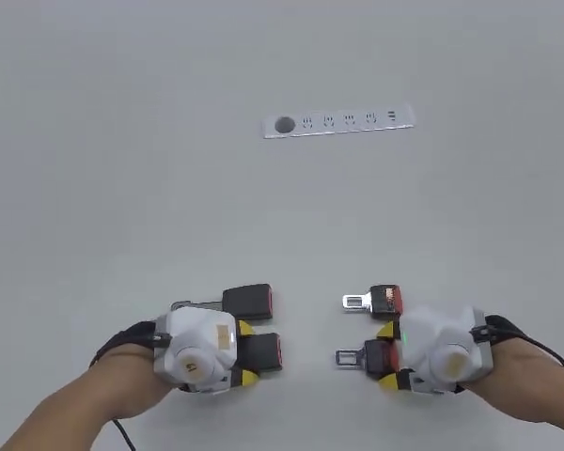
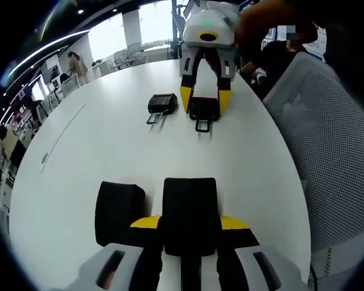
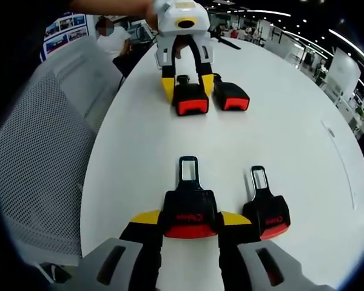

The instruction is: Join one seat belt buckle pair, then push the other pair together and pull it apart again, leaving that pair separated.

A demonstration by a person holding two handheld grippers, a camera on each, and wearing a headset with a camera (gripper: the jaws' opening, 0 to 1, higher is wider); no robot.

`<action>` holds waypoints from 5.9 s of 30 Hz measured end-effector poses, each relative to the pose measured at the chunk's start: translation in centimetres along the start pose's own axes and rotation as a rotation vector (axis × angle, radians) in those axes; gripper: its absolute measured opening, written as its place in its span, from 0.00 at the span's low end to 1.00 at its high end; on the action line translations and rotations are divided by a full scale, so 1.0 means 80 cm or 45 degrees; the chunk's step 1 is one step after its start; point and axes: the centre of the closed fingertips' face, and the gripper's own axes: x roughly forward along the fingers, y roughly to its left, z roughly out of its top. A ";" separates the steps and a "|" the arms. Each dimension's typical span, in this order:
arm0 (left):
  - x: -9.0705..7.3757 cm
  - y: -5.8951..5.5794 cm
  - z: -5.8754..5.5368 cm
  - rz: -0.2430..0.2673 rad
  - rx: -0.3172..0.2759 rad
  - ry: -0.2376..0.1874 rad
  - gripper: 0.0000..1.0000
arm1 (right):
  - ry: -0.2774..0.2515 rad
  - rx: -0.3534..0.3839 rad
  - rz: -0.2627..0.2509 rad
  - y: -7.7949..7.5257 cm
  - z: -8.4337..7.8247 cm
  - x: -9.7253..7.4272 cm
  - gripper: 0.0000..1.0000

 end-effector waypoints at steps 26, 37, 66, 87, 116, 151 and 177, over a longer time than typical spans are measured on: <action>0.004 -0.005 -0.003 -0.037 0.026 0.039 0.35 | -0.012 -0.031 0.007 -0.003 0.020 0.020 0.32; 0.004 -0.005 -0.006 -0.044 0.031 0.045 0.35 | -0.075 -0.021 0.012 -0.005 0.048 0.038 0.32; 0.003 -0.004 0.002 -0.066 0.028 0.040 0.35 | -0.133 -0.088 0.018 -0.005 0.092 0.058 0.32; 0.002 -0.003 -0.001 -0.055 0.016 0.018 0.35 | -0.132 -0.092 0.030 -0.003 0.116 0.062 0.29; 0.001 -0.002 0.000 -0.055 0.017 -0.004 0.35 | -0.109 -0.092 0.046 -0.004 0.126 0.088 0.28; 0.000 -0.001 -0.007 -0.043 -0.026 -0.049 0.35 | -0.138 -0.125 0.054 -0.005 0.126 0.067 0.29; -0.002 -0.002 -0.005 -0.036 -0.017 -0.058 0.35 | -0.094 -0.123 0.068 -0.009 0.121 0.080 0.30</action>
